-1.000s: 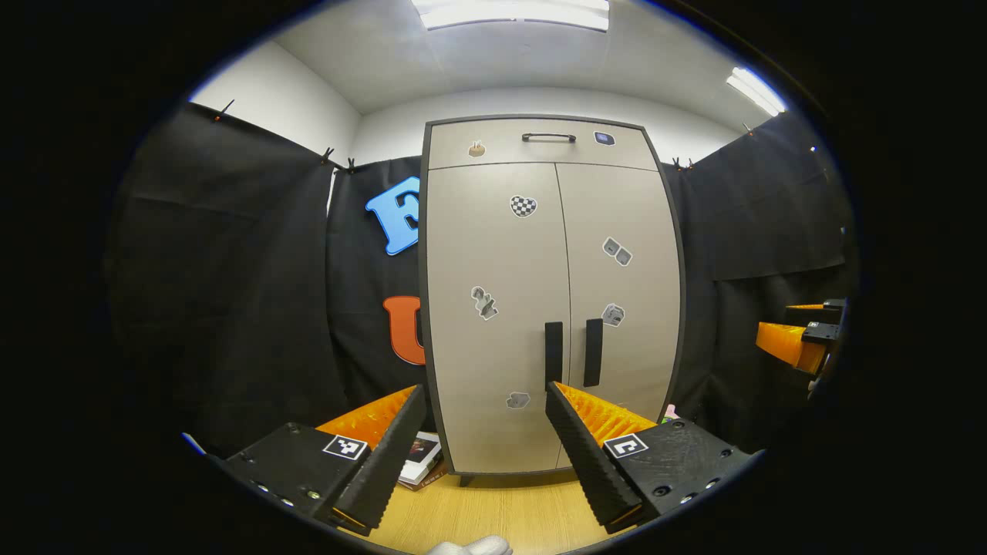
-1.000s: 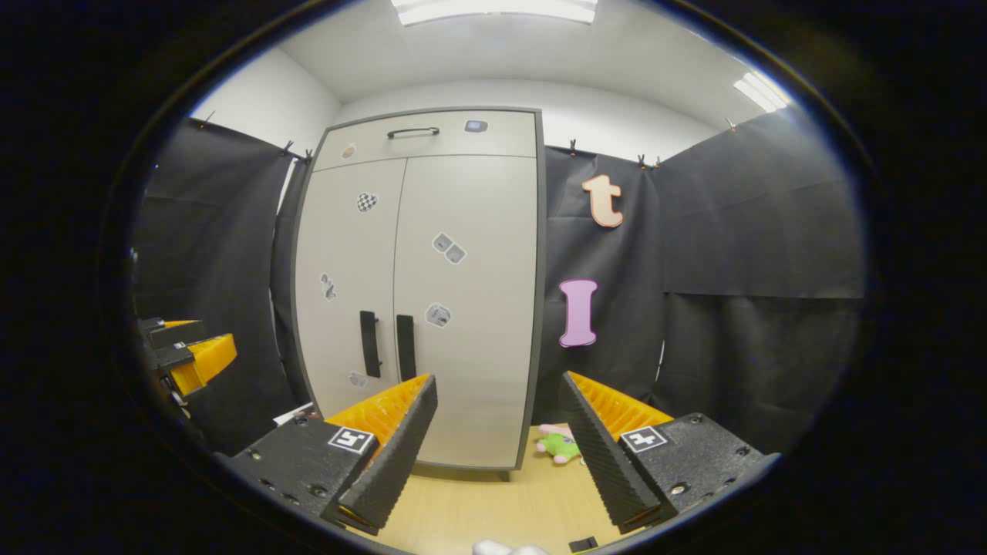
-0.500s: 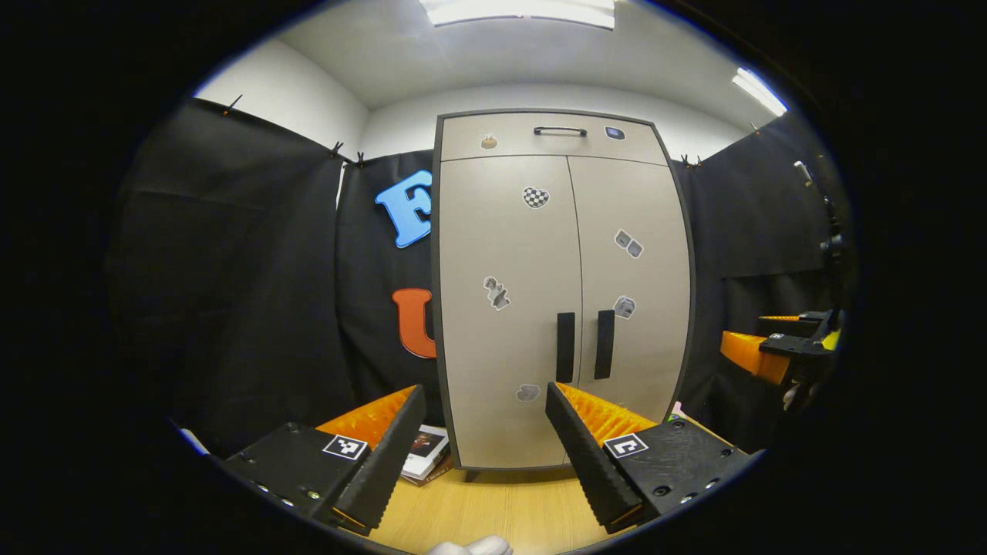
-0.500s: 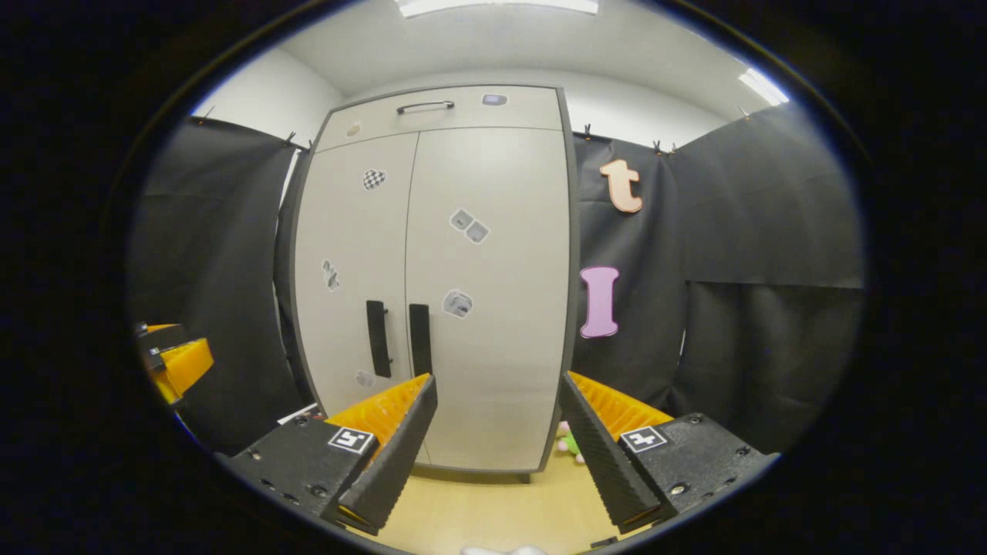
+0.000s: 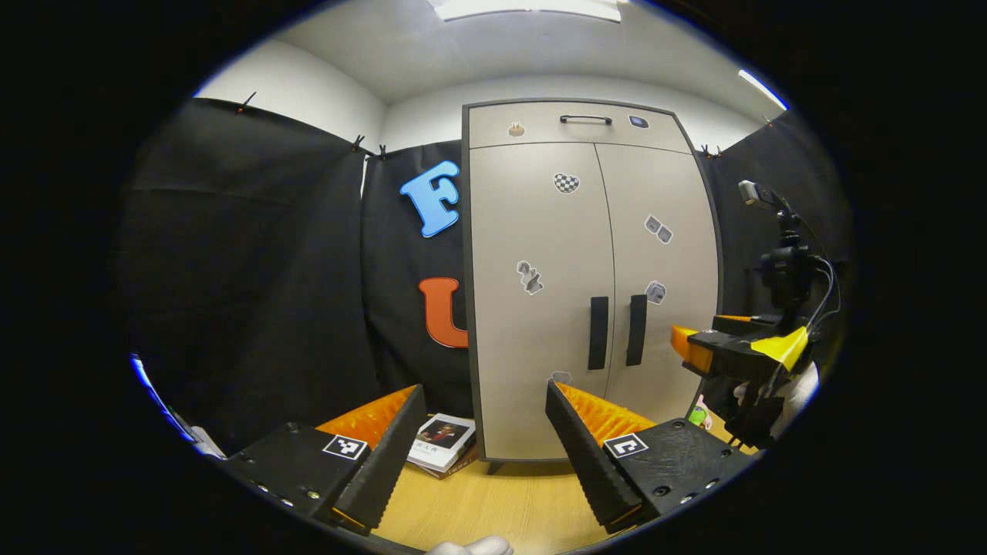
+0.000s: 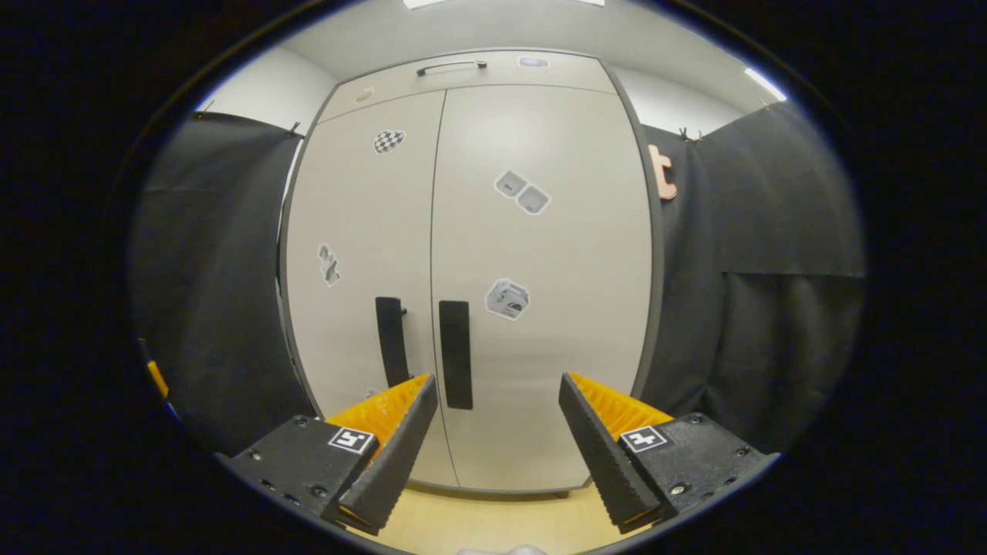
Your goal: Open the right door of the double-door shoe cabinet with the right hand, and open the left door with the left hand.
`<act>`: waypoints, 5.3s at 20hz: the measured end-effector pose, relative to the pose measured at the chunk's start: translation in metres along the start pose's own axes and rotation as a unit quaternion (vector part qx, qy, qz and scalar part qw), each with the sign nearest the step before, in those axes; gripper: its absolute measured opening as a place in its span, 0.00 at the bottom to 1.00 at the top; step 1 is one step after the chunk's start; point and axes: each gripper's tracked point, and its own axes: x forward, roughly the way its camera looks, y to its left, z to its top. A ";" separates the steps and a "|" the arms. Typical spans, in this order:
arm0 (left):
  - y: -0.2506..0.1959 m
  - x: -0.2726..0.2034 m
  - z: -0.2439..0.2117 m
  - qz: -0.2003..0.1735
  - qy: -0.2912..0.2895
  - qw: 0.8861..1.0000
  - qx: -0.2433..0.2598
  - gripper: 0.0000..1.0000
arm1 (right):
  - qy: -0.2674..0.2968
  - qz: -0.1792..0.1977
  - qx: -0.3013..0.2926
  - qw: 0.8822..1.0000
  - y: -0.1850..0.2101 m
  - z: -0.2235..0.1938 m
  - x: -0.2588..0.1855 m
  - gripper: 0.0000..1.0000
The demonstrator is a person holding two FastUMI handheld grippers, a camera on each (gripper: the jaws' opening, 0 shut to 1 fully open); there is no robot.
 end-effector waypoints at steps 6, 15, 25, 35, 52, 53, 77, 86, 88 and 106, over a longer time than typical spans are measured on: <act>0.015 0.003 -0.009 0.022 0.013 1.000 -0.008 0.95 | 0.011 0.003 -0.013 1.000 0.026 -0.009 0.061 0.98; 0.033 0.008 -0.016 0.047 0.021 0.999 -0.002 0.95 | 0.040 -0.009 0.011 0.999 0.031 -0.022 0.105 0.75; 0.035 0.009 -0.016 0.038 0.019 0.999 -0.006 0.96 | 0.044 -0.028 0.009 0.999 0.029 -0.023 0.113 0.36; 0.029 0.002 -0.015 0.017 0.014 1.000 -0.013 0.96 | 0.047 -0.006 0.013 0.999 0.021 -0.027 0.071 0.31; -0.007 -0.040 -0.006 -0.003 0.001 1.000 -0.006 0.95 | 0.047 0.013 0.034 0.998 -0.040 -0.033 -0.036 0.25; -0.010 -0.042 -0.004 -0.005 0.000 1.000 -0.006 0.95 | 0.047 0.013 0.035 0.998 -0.045 -0.033 -0.041 0.25; -0.089 -0.041 0.008 -0.090 0.001 0.996 -0.005 0.96 | 0.042 -0.040 0.031 0.998 -0.174 -0.042 -0.089 0.06; -0.120 -0.045 0.014 -0.103 -0.002 0.995 0.004 0.96 | 0.038 -0.006 0.021 0.999 -0.207 -0.042 -0.086 0.04; -0.124 -0.047 0.017 -0.098 -0.002 0.995 0.002 0.95 | 0.042 0.003 0.022 0.999 -0.208 -0.041 -0.086 0.04; -0.126 -0.048 0.020 -0.085 0.002 0.996 -0.002 0.95 | 0.036 -0.064 0.014 0.997 -0.233 -0.027 -0.134 0.82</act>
